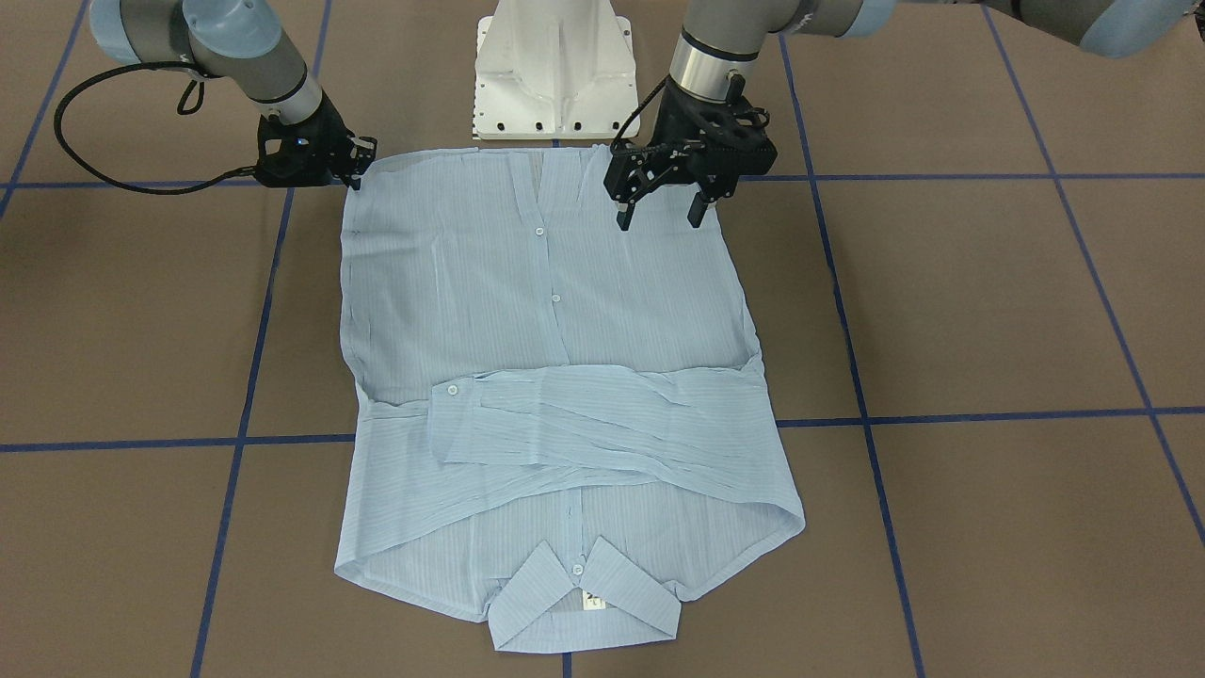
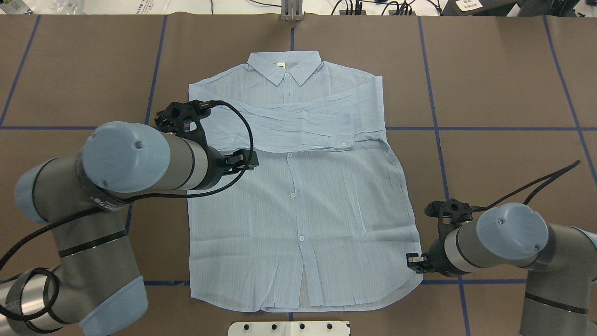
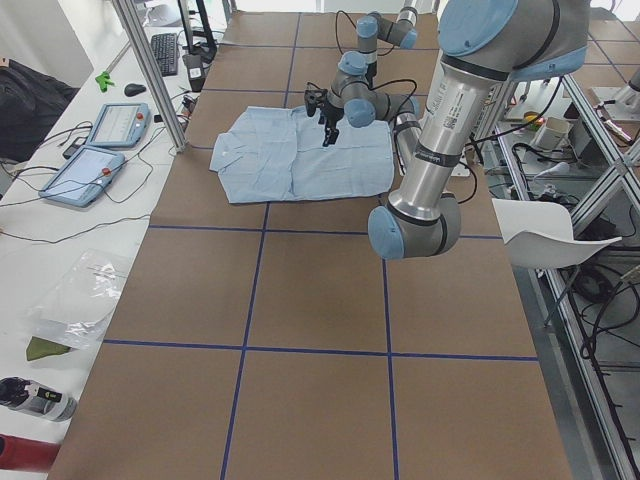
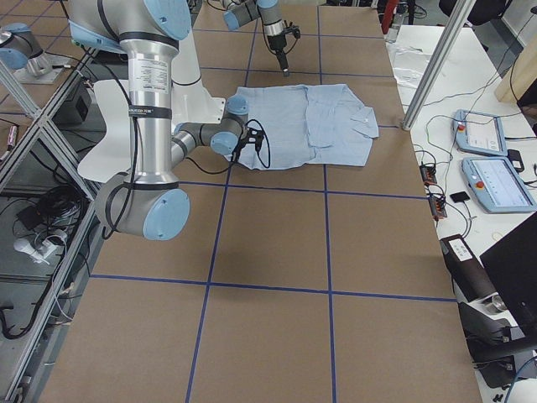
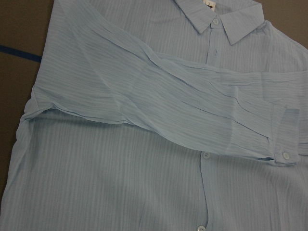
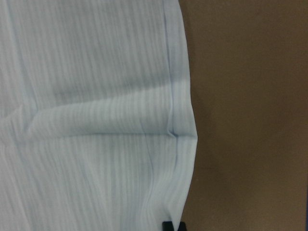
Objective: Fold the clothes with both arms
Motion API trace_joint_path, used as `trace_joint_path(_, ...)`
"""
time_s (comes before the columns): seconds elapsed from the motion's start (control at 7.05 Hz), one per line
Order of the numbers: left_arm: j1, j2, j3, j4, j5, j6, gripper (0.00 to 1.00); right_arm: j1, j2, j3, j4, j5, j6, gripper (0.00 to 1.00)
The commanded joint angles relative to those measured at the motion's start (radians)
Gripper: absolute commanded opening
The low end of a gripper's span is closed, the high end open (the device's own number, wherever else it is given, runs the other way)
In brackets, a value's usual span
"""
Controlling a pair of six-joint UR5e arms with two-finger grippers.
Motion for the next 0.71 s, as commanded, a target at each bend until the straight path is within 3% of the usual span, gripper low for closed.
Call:
trace_joint_path(0.0,0.018,0.136,-0.060,-0.054,-0.038,-0.088,0.98,0.025,0.021,0.015,-0.001,-0.013,0.000,0.00)
trace_joint_path(0.28,0.164,0.296,-0.062,-0.288,0.007,-0.243,0.99,0.037,0.021,0.022,0.002,-0.015,0.002,0.00)
trace_joint_path(0.43,0.255,0.318,-0.053,-0.286,0.087,-0.292,0.99,0.042,0.021,0.023,0.002,-0.015,0.002,0.00)
trace_joint_path(0.57,0.297,0.319,-0.041,-0.284,0.107,-0.327,0.98,0.045,0.021,0.023,0.004,-0.009,0.002,0.00)
